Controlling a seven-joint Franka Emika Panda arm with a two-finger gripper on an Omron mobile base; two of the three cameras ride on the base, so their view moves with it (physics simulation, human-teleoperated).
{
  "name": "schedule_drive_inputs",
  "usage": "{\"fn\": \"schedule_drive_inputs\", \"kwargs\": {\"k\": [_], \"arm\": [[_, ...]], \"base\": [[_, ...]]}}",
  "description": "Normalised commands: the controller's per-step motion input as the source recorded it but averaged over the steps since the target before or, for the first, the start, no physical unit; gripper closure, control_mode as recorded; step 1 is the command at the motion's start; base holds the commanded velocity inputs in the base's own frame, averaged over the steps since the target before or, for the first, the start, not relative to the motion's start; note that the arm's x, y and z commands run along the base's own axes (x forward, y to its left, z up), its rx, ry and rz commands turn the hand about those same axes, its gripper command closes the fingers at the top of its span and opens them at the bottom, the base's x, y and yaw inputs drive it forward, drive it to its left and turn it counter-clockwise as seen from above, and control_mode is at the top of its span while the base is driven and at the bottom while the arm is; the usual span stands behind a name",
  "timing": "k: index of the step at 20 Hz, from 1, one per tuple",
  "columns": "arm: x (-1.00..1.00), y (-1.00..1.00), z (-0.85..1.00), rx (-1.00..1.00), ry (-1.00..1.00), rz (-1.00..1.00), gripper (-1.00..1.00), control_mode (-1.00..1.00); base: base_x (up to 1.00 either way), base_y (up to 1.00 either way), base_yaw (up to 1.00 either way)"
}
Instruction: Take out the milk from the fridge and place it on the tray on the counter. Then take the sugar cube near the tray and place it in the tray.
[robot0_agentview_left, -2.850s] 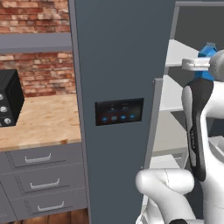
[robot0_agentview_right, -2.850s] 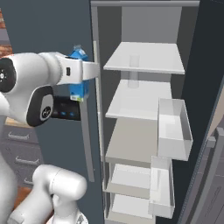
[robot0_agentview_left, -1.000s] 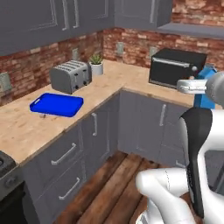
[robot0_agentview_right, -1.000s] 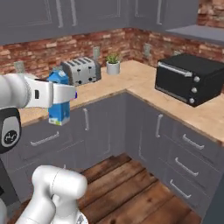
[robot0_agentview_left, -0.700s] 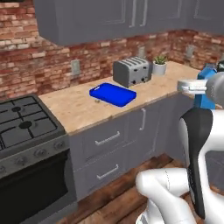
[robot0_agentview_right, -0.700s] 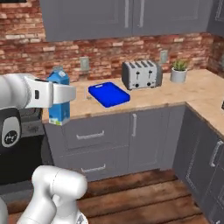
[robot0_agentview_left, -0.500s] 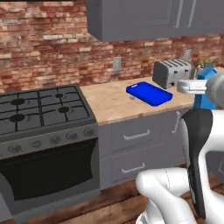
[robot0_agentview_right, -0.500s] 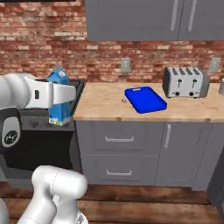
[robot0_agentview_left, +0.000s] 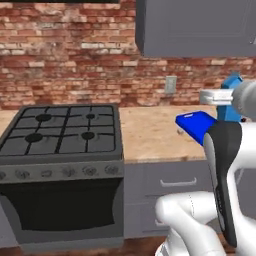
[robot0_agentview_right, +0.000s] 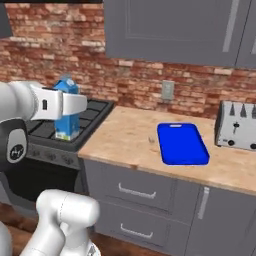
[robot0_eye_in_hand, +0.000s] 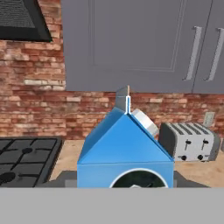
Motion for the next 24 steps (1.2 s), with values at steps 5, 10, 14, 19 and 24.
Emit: {"fn": "schedule_drive_inputs", "kwargs": {"k": [5, 10, 14, 19, 24], "arm": [[0.00, 0.00, 0.00, 0.00, 0.00, 0.00, 1.00, 1.00], [0.00, 0.00, 0.00, 0.00, 0.00, 0.00, 1.00, 1.00], [0.00, 0.00, 0.00, 0.00, 0.00, 0.00, 1.00, 1.00], [0.00, 0.00, 0.00, 0.00, 0.00, 0.00, 1.00, 1.00], [0.00, 0.00, 0.00, 0.00, 0.00, 0.00, 1.00, 1.00]], "base": [[-0.36, -1.00, 0.21], [0.56, -0.22, 0.01], [0.80, -0.55, 0.00], [0.63, -0.92, 0.02], [0.81, 0.00, 0.00]]}}
